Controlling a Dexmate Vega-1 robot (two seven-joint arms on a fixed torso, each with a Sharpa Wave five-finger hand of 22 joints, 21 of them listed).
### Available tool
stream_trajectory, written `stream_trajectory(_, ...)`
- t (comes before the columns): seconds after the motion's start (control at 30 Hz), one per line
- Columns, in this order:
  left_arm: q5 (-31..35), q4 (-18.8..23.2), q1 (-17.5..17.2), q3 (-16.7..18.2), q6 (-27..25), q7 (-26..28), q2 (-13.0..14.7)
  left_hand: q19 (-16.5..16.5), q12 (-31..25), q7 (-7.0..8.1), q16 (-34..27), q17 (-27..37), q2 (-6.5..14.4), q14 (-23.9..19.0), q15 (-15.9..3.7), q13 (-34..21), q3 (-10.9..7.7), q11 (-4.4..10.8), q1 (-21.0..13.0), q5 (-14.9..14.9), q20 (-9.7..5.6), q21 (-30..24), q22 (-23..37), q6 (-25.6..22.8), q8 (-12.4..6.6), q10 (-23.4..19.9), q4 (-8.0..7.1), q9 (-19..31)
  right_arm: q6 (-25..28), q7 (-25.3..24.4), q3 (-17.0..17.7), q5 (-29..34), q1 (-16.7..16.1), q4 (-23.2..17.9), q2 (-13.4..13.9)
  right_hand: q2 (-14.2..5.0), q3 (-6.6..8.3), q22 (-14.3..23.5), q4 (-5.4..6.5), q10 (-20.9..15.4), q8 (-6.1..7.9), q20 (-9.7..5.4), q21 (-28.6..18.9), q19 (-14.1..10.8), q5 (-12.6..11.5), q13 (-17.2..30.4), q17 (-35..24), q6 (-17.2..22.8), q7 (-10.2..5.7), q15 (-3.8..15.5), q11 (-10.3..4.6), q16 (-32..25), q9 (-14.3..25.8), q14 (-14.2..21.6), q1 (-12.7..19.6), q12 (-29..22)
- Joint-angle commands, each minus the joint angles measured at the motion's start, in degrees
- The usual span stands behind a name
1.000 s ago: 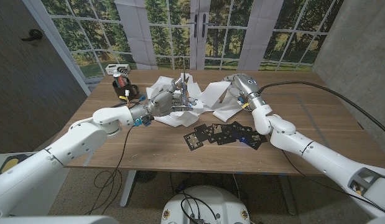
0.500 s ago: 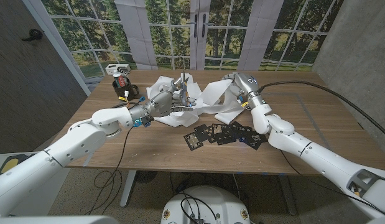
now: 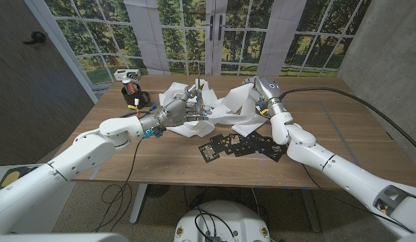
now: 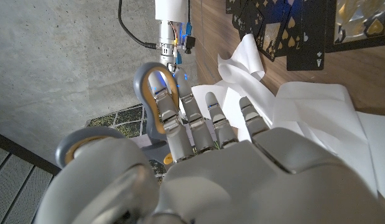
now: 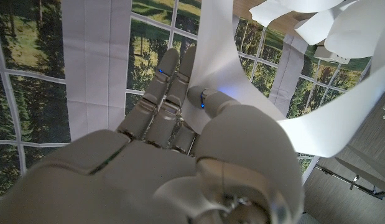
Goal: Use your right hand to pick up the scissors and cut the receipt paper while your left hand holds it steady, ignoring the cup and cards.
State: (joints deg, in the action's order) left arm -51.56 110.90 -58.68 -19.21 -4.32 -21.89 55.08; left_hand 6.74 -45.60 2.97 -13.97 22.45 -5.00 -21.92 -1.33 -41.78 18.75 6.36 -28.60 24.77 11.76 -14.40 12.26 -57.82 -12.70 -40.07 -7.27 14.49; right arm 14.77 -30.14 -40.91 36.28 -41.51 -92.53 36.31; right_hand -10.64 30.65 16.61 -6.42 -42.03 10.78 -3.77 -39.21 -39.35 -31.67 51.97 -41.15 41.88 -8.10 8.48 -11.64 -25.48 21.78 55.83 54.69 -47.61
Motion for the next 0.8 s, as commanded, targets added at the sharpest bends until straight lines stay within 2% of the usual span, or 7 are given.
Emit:
stream_trajectory(0.03, 0.0, -0.2, 0.0, -0.1, 0.0, -0.1, -0.1, 0.2, -0.6, -3.42, 0.1, 0.2, 0.4, -0.6, 0.20, -0.2, 0.13, 0.44, -0.1, 0.2, 0.47, 0.1, 0.1, 3.0, -0.01, -0.1, -0.49, 0.1, -0.2, 3.0, 3.0, -7.1, -1.1, -2.0, -0.2, -0.77, -0.81, 0.5, 0.98, 0.9, -0.09, -2.91, -1.1, 1.0, 2.7, 0.0, -0.8, -0.7, 0.02, 4.76, 0.19, 0.6, 0.2, -0.5, 0.0, 0.5)
stream_trajectory(0.23, -0.1, -1.0, 0.9, -0.4, 0.1, -1.0, -0.5, 0.2, -0.6, -3.49, 0.2, 0.2, 0.6, -0.6, 0.22, -0.1, 0.13, 0.35, -0.1, 0.2, 0.47, 0.1, 0.1, 3.0, -0.04, -0.1, -0.51, 0.1, -1.5, 5.5, 4.8, -12.2, -0.7, -2.1, -0.2, -0.97, -0.68, 0.8, 1.47, 1.1, 0.10, -2.76, -2.1, 1.7, 4.7, -0.4, -1.3, -0.7, 0.12, 4.75, 0.43, 1.1, 0.3, -1.0, 0.0, 0.6)
stream_trajectory(0.5, 1.1, -2.9, 3.2, -1.4, 0.7, -2.6, -1.5, 0.2, -0.7, -3.47, 0.2, 0.2, 0.6, -0.6, 0.19, -0.2, 0.13, 0.40, -0.1, 0.2, 0.47, 0.1, 0.1, 3.0, -0.01, 0.0, -0.52, 0.1, -3.1, 5.8, 5.5, -14.6, 0.6, -0.5, 0.1, -1.05, -0.40, 1.0, 1.89, 1.4, 0.14, -2.72, -2.6, 2.8, 6.1, -0.6, -1.5, -0.8, 0.24, 4.67, 0.44, 1.7, 0.4, -1.5, 0.0, 0.6)
stream_trajectory(0.6, 1.5, -3.7, 4.3, -2.0, 0.6, -3.5, -2.0, 0.2, -0.7, -3.49, 0.2, 0.2, 0.6, -0.6, 0.21, -0.1, 0.14, 0.50, -0.1, 0.2, 0.47, 0.1, 0.1, 3.0, -0.01, 0.0, -0.52, 0.1, -5.0, 6.0, 5.9, -16.2, 1.4, 1.4, 0.0, -1.01, -0.16, 1.1, 2.09, 1.9, 0.09, -2.71, -2.9, 4.1, 7.4, -0.6, -1.8, -1.2, -0.14, 4.73, 0.42, 2.2, 0.4, -2.2, 0.1, 0.7)
stream_trajectory(0.7, 1.8, -4.4, 5.3, -2.6, 0.5, -4.4, -2.5, 0.2, -0.7, -3.48, 0.2, 0.2, 0.6, -0.6, 0.16, -0.1, 0.15, 0.54, -0.1, 0.2, 0.47, 0.1, 0.1, 3.1, 0.02, 0.0, -0.51, 0.1, -8.6, 7.7, 6.1, -18.7, 2.9, 4.3, 0.2, -0.95, 0.27, 1.3, 2.56, 2.8, 0.09, -2.55, -3.3, 6.4, 9.7, -1.0, -2.0, -1.6, -1.01, 4.76, 0.07, 3.4, 0.6, -3.7, 0.1, 1.1)
stream_trajectory(0.77, 2.1, -5.1, 6.4, -3.2, 0.4, -5.3, -2.9, 0.2, -0.7, -3.38, 0.2, 0.2, 0.6, -0.6, 0.16, -0.1, 0.15, 0.40, -0.1, 0.2, 0.47, 0.1, 0.1, 3.0, 0.00, 0.0, -0.50, 0.1, -12.6, 9.7, 6.4, -21.4, 4.5, 7.7, 0.0, -1.06, 0.49, 1.4, 2.80, 2.8, 0.13, -2.45, -3.5, 7.5, 10.7, -1.4, -2.2, -1.7, -1.18, 4.77, -0.02, 3.8, 0.6, -4.1, 0.2, 1.3)
stream_trajectory(0.8, 2.1, -5.1, 6.4, -3.2, 0.4, -5.4, -2.9, 0.2, -0.7, -3.41, 0.2, 0.2, 0.6, -0.6, 0.14, 0.0, 0.15, 0.39, -0.1, 0.2, 0.47, 0.1, 0.1, 3.0, 0.01, 0.0, -0.50, 0.1, -12.8, 9.7, 6.4, -21.5, 4.6, 7.8, 0.1, -1.02, 0.67, 1.4, 2.96, 3.2, 0.15, -2.27, -3.7, 8.7, 11.7, -1.0, -2.5, -1.9, -1.38, 4.82, -0.02, 4.1, 0.7, -4.5, 0.3, 1.1)
